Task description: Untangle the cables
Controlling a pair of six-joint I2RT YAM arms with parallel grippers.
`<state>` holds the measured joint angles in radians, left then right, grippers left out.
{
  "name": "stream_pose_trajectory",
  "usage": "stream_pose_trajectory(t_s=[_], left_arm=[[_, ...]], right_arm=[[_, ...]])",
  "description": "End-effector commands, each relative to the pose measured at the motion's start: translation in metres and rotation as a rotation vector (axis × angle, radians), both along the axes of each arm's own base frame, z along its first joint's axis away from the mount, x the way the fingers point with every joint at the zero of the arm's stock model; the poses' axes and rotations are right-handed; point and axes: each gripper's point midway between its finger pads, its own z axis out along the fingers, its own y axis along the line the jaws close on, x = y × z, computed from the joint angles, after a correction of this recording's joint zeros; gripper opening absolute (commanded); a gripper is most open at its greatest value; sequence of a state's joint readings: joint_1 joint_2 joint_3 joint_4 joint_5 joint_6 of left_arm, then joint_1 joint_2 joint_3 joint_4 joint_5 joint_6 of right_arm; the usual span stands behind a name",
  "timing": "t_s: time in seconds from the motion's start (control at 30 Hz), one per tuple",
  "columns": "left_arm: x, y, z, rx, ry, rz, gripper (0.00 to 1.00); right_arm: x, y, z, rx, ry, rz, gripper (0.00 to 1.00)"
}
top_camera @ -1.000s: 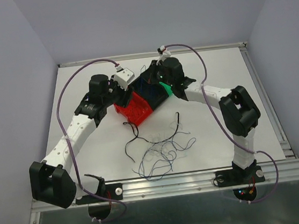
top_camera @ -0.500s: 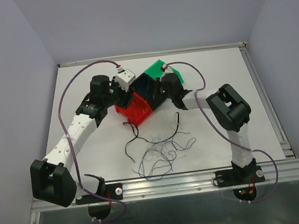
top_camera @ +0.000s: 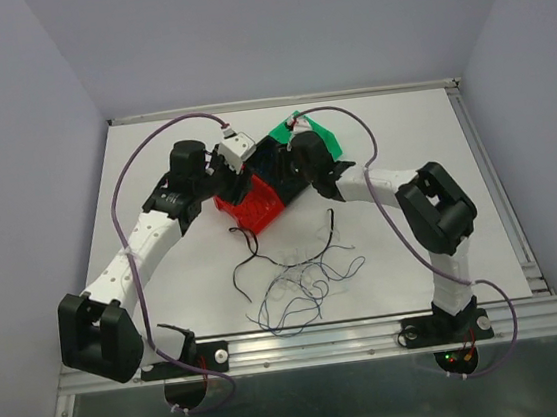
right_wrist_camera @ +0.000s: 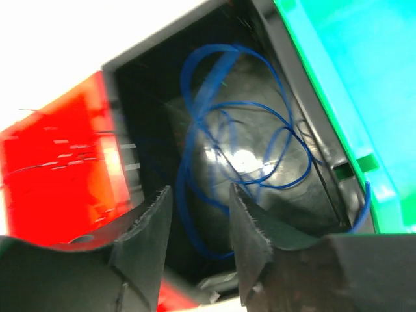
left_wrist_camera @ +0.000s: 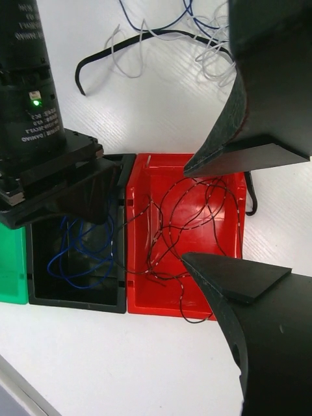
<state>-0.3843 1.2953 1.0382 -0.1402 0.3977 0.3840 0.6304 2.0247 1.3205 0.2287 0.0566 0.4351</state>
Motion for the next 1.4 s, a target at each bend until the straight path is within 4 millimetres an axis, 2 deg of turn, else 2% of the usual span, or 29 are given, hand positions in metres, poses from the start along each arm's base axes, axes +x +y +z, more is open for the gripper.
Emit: stream_pose_trajectory(t_s=[0.0,0.03,0.07,0.1,0.13,0.17,0.2,0.23,0.27,0.33,0.37,0.47,0.5,0.53,0.57,0.6,0.67,0.73,0.77,0.8,0.87,0.93,1.1,1.27,1.37], left_arm=[[-0.011,-0.009,-0.007,0.011,0.014,-0.090,0.61],[-0.014,-0.010,-0.010,0.017,0.019,-0.104,0.61],[-0.017,-0.013,-0.013,0.026,0.019,-0.122,0.62],[-0.019,-0.014,-0.015,0.034,0.019,-0.131,0.62],[-0.021,-0.013,-0.020,0.045,0.026,-0.130,0.62],[-0.020,-0.012,-0.021,0.047,0.024,-0.123,0.62],[-0.018,-0.009,-0.021,0.054,0.017,-0.096,0.62],[-0.015,-0.006,-0.020,0.056,0.008,-0.074,0.62],[-0.013,-0.003,-0.015,0.048,-0.009,-0.044,0.62],[0.000,0.009,-0.004,0.028,-0.054,0.054,0.63],[0.002,0.015,0.005,0.014,-0.079,0.083,0.63],[0.016,0.041,0.023,-0.030,-0.132,0.203,0.64],[0.017,0.050,0.033,-0.049,-0.153,0.231,0.65],[0.026,0.069,0.043,-0.078,-0.184,0.292,0.65],[0.028,0.077,0.048,-0.093,-0.194,0.315,0.66],[0.029,0.086,0.057,-0.116,-0.217,0.330,0.66],[0.032,0.105,0.066,-0.133,-0.234,0.381,0.67],[0.033,0.111,0.069,-0.149,-0.241,0.391,0.67],[0.032,0.110,0.069,-0.152,-0.240,0.382,0.67],[0.032,0.110,0.070,-0.154,-0.244,0.377,0.67],[0.032,0.109,0.067,-0.154,-0.237,0.372,0.67],[0.033,0.110,0.067,-0.152,-0.239,0.374,0.67],[0.031,0.109,0.069,-0.156,-0.246,0.366,0.67],[0.032,0.110,0.068,-0.151,-0.247,0.373,0.67],[0.033,0.110,0.067,-0.151,-0.244,0.371,0.67]], right_arm=[[0.001,-0.002,0.109,0.023,-0.199,-0.018,0.50],[-0.008,-0.009,0.101,0.003,-0.182,-0.011,0.56],[-0.015,-0.012,0.114,0.014,-0.198,-0.003,0.59],[-0.023,-0.015,0.114,0.009,-0.196,0.008,0.61],[-0.037,-0.017,0.099,-0.016,-0.162,0.055,0.63],[-0.047,-0.018,0.092,-0.026,-0.146,0.085,0.63],[-0.059,-0.021,0.099,-0.027,-0.159,0.117,0.64],[-0.068,-0.022,0.093,-0.035,-0.149,0.145,0.66],[-0.087,-0.022,0.072,-0.051,-0.110,0.193,0.67],[-0.103,-0.022,0.067,-0.057,-0.103,0.228,0.67],[-0.117,-0.020,0.054,-0.066,-0.082,0.260,0.70],[-0.139,-0.004,0.053,-0.049,-0.104,0.338,0.76],[-0.153,0.008,0.051,-0.048,-0.107,0.384,0.77],[-0.159,0.013,0.049,-0.049,-0.116,0.409,0.78],[-0.165,0.020,0.043,-0.052,-0.111,0.440,0.79],[-0.173,0.032,0.046,-0.040,-0.123,0.477,0.79],[-0.178,0.046,0.031,-0.057,-0.102,0.509,0.78],[-0.179,0.061,0.031,-0.053,-0.114,0.533,0.78],[-0.178,0.064,0.029,-0.051,-0.111,0.537,0.78],[-0.179,0.070,0.017,-0.059,-0.094,0.553,0.77],[-0.175,0.081,0.018,-0.046,-0.101,0.552,0.74],[-0.171,0.085,0.007,-0.061,-0.091,0.545,0.73],[-0.161,0.098,0.012,-0.030,-0.132,0.533,0.70],[-0.162,0.116,0.008,-0.020,-0.122,0.587,0.68],[-0.170,0.126,-0.009,-0.070,-0.096,0.609,0.66]])
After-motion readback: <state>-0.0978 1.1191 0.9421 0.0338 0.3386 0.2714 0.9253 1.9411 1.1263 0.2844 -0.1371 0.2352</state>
